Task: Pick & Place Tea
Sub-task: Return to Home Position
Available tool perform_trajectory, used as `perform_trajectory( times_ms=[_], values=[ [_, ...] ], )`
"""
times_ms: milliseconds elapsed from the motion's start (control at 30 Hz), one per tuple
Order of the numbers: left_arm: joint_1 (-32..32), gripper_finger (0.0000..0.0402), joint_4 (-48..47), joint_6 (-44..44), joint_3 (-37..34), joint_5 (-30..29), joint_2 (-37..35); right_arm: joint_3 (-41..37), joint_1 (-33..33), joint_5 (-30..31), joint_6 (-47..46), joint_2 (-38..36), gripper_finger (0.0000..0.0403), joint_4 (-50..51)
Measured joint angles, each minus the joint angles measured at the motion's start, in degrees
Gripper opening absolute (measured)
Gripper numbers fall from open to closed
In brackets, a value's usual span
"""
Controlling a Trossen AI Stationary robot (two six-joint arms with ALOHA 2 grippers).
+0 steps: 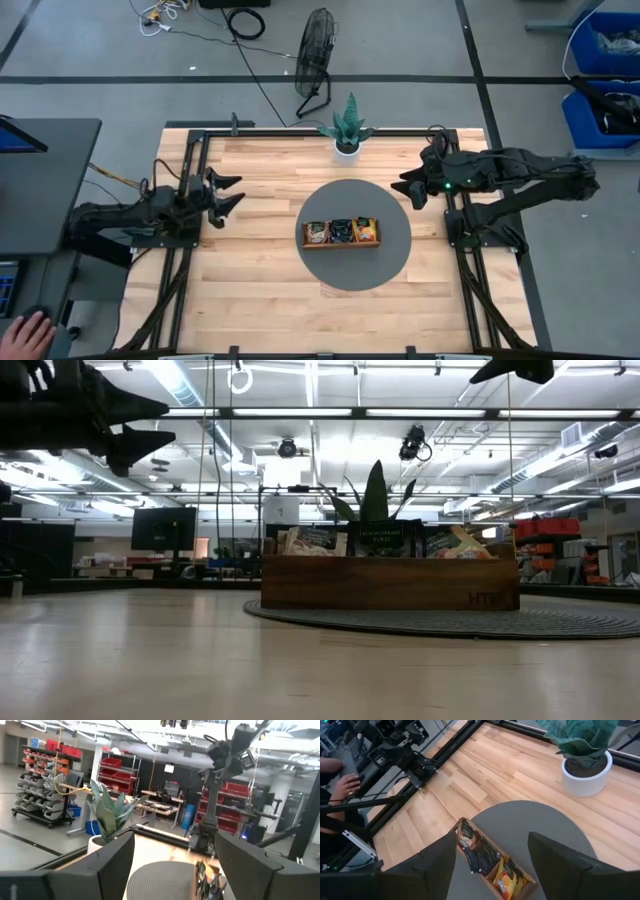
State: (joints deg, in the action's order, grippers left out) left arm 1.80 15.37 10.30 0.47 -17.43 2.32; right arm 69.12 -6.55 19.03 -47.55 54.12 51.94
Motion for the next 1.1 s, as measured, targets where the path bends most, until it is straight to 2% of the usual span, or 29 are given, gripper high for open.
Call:
perform_trajectory(
  times_ms=[33,267,433,700,833,1000,1100],
  values=[
    [0.0,0.0280,-2.3,0.0,0.0,0.0,-2.1,0.0,0.0,0.0,0.0,0.1,0.0254,0.0],
    [-0.1,0.0280,-8.9,1.7,1.4,0.2,-2.1,0.0,0.1,0.0,0.0,1.5,0.0254,0.1],
    [-0.2,0.0280,-16.5,5.7,1.7,3.7,-1.9,0.0,0.2,0.0,-0.1,2.0,0.0254,0.7],
    [-0.1,0.0280,-17.5,5.1,1.8,3.9,-1.6,0.0,0.2,0.0,-1.5,2.1,0.0254,1.7],
    [-0.1,0.0280,-17.1,5.1,1.8,3.8,-1.5,0.0,-0.2,1.2,-1.5,-0.8,0.0249,3.6],
    [-0.1,0.0280,-15.1,5.4,1.6,3.5,-1.5,-0.5,-1.2,7.1,-3.0,-6.9,0.0219,9.7],
    [-0.1,0.0280,-14.1,5.6,1.6,3.5,-1.5,-4.9,-2.1,8.4,1.2,-10.9,0.0188,2.7]
  ],
)
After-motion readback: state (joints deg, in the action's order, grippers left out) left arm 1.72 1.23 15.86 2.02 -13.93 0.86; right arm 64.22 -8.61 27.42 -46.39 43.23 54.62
